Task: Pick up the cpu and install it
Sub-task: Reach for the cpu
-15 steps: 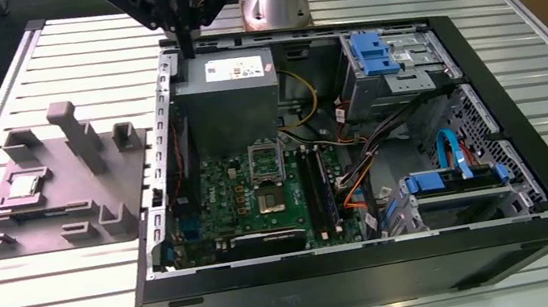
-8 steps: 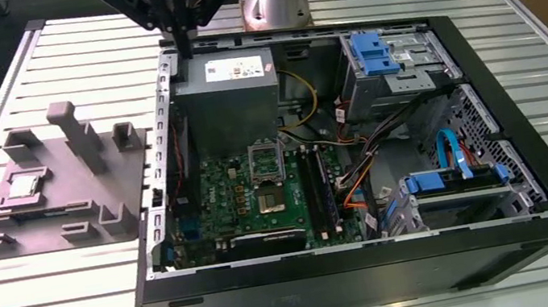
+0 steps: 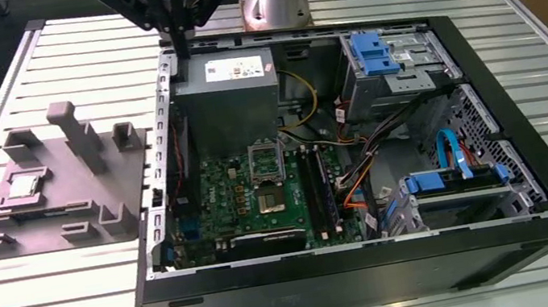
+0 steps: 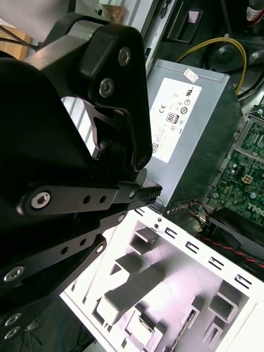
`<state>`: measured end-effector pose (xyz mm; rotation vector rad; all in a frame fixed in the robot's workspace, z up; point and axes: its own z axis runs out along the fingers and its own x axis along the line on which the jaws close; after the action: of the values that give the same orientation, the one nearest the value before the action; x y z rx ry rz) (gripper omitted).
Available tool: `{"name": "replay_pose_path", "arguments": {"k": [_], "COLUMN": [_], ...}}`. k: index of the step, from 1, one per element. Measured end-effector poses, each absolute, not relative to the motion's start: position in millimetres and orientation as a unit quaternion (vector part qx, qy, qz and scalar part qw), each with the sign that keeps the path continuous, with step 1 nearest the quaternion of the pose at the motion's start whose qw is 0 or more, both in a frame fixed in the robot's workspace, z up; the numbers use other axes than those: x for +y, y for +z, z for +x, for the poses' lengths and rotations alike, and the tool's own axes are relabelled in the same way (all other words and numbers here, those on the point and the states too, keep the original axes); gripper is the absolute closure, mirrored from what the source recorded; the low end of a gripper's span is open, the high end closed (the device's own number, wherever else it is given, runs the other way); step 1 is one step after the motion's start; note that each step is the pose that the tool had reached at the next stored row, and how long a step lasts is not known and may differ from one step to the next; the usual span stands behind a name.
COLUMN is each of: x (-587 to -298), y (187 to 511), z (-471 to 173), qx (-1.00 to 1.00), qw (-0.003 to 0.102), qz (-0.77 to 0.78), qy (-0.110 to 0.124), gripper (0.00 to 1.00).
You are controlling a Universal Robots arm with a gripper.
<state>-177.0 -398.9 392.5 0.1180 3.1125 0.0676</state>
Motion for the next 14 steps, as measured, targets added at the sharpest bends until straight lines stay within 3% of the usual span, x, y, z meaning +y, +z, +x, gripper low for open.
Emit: {"name": "replay_pose_path", "arguments": {"k": [14], "x": [-398.9], "y": [392.4], "z": [-179.7], "qx": [0.999], "qw": [0.013], "qz": [0.038], "qy": [0.022], "gripper": [0.9]}}
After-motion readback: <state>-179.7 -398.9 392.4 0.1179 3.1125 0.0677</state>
